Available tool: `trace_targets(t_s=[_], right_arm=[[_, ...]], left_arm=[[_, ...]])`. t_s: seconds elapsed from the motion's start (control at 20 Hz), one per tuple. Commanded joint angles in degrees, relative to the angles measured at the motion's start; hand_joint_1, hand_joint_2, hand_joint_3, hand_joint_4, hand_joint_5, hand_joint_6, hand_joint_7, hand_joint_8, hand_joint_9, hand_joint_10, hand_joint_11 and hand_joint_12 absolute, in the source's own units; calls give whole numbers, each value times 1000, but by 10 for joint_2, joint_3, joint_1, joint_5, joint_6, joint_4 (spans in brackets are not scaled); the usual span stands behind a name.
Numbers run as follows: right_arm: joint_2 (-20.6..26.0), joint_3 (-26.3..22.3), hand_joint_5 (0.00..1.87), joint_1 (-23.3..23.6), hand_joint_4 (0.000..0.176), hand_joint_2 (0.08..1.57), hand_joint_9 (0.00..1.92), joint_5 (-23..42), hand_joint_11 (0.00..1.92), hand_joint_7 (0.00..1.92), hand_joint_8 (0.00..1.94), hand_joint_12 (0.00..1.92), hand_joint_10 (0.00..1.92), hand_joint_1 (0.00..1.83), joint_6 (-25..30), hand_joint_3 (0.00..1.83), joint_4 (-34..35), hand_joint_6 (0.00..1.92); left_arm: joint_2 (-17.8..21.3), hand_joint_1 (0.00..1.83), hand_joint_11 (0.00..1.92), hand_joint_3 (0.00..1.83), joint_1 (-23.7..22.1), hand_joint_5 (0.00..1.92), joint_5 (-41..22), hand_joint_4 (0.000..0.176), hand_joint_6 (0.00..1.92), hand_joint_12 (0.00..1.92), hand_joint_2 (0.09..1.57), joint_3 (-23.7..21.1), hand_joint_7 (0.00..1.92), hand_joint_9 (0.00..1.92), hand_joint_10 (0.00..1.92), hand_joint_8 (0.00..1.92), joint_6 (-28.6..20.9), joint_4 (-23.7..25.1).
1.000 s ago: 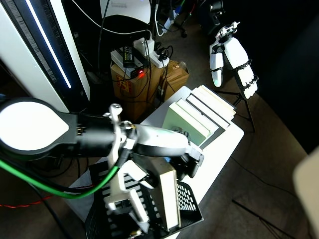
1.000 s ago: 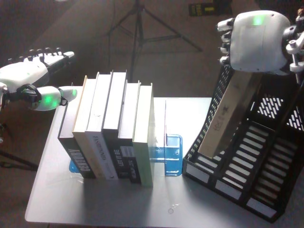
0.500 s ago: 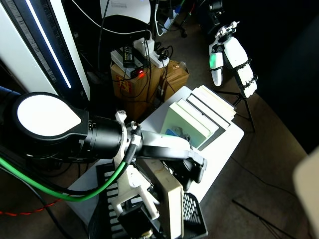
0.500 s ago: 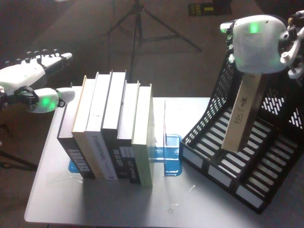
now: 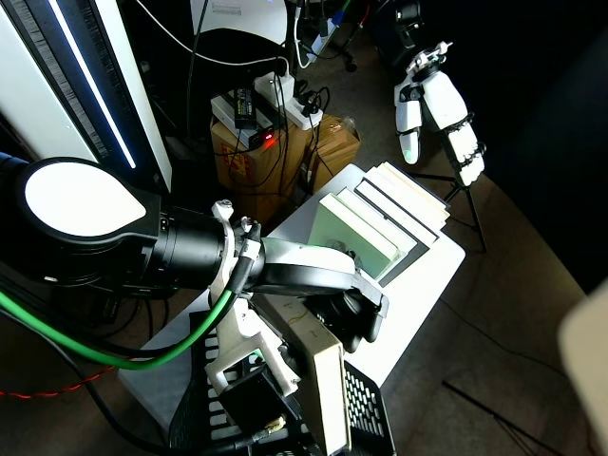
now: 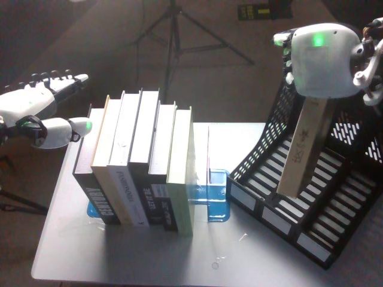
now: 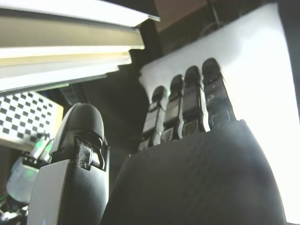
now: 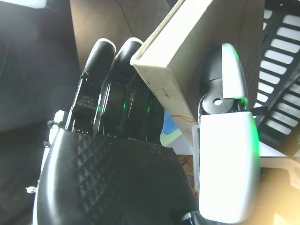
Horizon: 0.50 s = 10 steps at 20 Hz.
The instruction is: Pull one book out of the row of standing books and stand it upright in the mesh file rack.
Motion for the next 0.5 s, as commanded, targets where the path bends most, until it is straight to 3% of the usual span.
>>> trace_targets(t_s=[0.0, 0.1, 0.2, 0.3, 0.45], right_arm=[[5, -2, 819, 9, 0, 1159, 799, -11, 467, 964, 1012, 1699, 1391, 1365, -9, 0, 1, 1201], [2, -7, 777, 15, 0, 1185, 767, -23, 475, 874, 1151, 1757, 1492, 1355, -9, 4, 1, 1228], [-2, -11, 751, 19, 0, 1199, 748, -32, 458, 839, 1172, 1741, 1510, 1349, -9, 4, 1, 1303], [-6, -19, 778, 21, 0, 1161, 879, -64, 584, 941, 1002, 1780, 1265, 1479, -9, 0, -28, 1189], [-17, -14, 777, 21, 0, 1158, 886, -88, 595, 951, 994, 1778, 1250, 1484, -9, 0, -70, 1180]], left_arm=[[4, 264, 0, 2, 0, 0, -68, 49, 0, 0, 1404, 2, 0, 0, 0, 0, -1, -6], [4, 241, 0, 0, 3, 3, -68, 48, 1, 0, 1398, 1, 0, 0, 0, 0, -1, -9], [4, 246, 0, 0, 5, 3, -68, 50, 1, 0, 1398, 1, 0, 0, 0, 0, -1, -10], [3, 248, 0, 0, 5, 3, -68, 56, 1, 0, 1395, 1, 0, 0, 0, 0, -1, -12], [2, 249, 0, 0, 8, 3, -68, 55, 1, 0, 1395, 1, 0, 0, 0, 0, -2, -13]])
